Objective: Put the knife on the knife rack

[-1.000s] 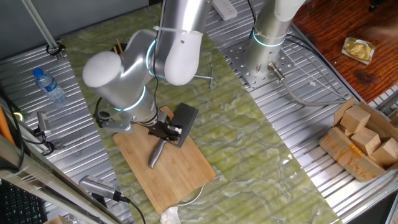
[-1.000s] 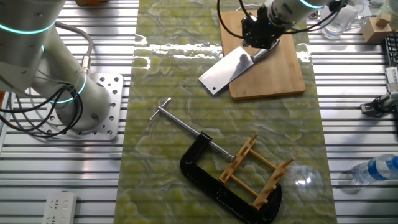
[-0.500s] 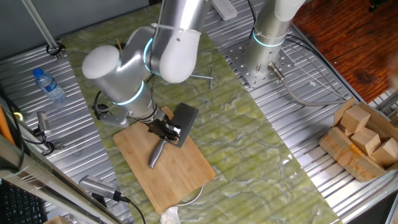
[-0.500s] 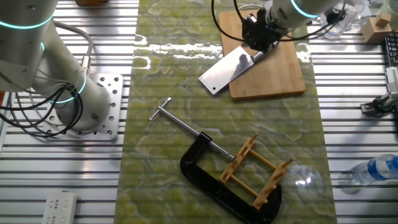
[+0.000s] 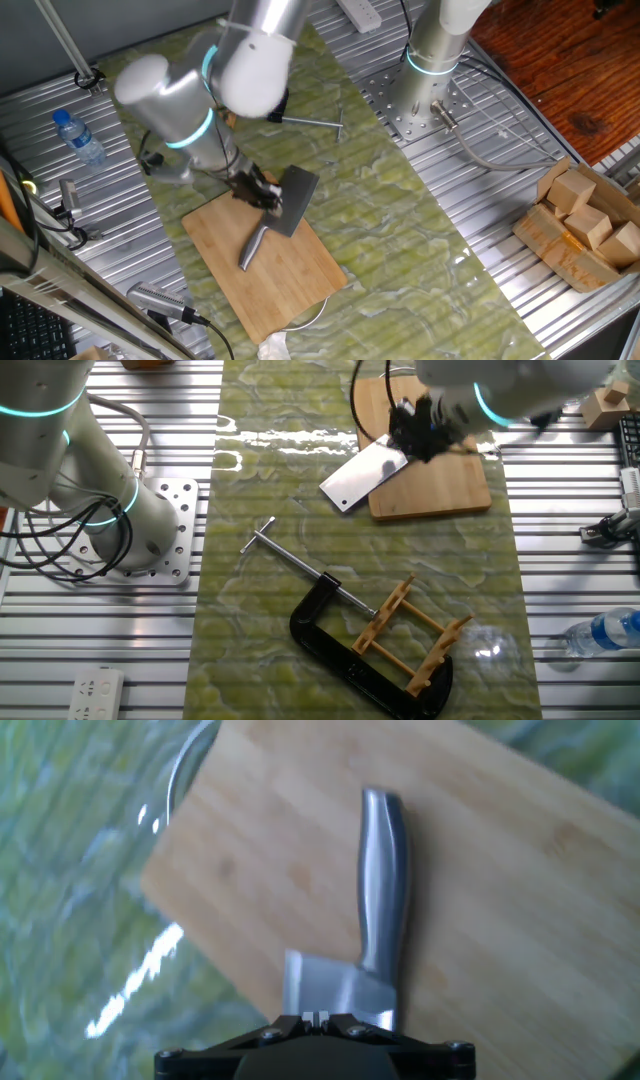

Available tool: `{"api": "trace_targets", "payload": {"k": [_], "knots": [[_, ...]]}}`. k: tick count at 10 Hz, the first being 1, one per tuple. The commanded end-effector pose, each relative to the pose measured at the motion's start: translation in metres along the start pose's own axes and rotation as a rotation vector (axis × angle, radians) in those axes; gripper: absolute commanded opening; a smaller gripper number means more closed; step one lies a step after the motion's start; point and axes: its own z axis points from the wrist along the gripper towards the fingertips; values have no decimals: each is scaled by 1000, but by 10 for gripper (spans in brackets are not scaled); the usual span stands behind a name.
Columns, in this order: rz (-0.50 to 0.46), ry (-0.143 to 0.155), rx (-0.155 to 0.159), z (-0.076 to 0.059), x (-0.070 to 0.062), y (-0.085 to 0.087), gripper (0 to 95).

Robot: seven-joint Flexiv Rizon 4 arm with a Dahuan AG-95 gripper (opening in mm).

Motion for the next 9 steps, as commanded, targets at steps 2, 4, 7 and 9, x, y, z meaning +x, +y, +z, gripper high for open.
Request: {"api": "trace_targets", "payload": {"k": [2, 4, 7, 9], "knots": [[-64, 32, 11, 3, 42, -20, 0], [-72, 45, 12, 0, 60, -27, 0], [-44, 56, 3, 0, 62, -28, 0], [-13, 75, 18, 0, 62, -28, 0]]}}
